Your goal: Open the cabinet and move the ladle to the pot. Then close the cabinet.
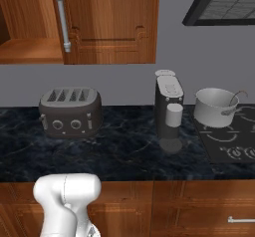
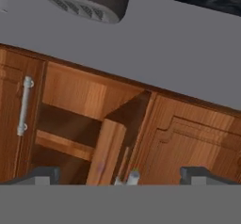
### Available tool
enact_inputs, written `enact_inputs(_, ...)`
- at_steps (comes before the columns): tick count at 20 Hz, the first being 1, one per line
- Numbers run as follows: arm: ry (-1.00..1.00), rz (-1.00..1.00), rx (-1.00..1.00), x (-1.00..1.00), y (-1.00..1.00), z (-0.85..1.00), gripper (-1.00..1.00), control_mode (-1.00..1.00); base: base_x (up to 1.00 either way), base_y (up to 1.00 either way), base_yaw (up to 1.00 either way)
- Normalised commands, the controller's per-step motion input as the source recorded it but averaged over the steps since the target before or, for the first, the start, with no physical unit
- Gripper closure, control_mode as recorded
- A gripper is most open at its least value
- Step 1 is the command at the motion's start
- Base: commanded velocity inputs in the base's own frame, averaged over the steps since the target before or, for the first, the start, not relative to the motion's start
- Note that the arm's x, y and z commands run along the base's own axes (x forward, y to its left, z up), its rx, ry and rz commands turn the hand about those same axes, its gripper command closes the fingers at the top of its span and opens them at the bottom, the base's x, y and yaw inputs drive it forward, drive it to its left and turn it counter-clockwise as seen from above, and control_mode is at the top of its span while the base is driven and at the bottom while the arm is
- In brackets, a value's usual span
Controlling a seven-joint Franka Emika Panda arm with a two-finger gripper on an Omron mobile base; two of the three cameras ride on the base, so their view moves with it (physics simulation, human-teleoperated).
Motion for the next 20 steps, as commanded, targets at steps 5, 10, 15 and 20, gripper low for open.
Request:
enact_inputs(5, -0.09, 0.00, 0.00, 0.50, 0.99, -0.24, -1.00, -1.00, 0.00, 0.00, 0.00)
enact_inputs(10, -0.06, 0.00, 0.00, 0.52, 0.88, -0.10, -1.00, -1.00, 0.00, 0.00, 0.00)
enact_inputs(15, -0.05, -0.05, 0.00, 0.45, 0.54, 0.00, -1.00, -1.00, 0.00, 0.00, 0.00)
enact_inputs(20, 0.00, -0.14, 0.00, 0.56, 0.08, 0.02, -1.00, -1.00, 0.00, 0.00, 0.00)
